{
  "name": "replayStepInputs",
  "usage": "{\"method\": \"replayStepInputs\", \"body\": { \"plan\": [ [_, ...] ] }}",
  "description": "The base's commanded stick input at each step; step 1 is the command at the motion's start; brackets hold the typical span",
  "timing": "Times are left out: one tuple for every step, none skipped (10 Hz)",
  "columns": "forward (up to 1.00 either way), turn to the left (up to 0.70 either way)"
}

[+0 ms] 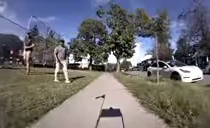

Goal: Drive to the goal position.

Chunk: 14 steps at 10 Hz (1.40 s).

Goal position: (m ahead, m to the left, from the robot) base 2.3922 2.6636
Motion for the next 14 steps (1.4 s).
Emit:
{"method": "replayStepInputs", "body": {
  "plan": [
    [1.00,-0.01],
    [1.00,-0.01],
    [1.00,-0.01],
    [1.00,-0.01],
    [1.00,-0.01],
    [1.00,-0.01],
    [1.00,-0.01],
    [1.00,-0.01],
    [1.00,-0.01],
    [0.99,-0.01],
    [0.87,-0.01],
    [0.10,-0.01],
    [0.06,-0.01],
    [0.06,-0.01]
  ]
}}
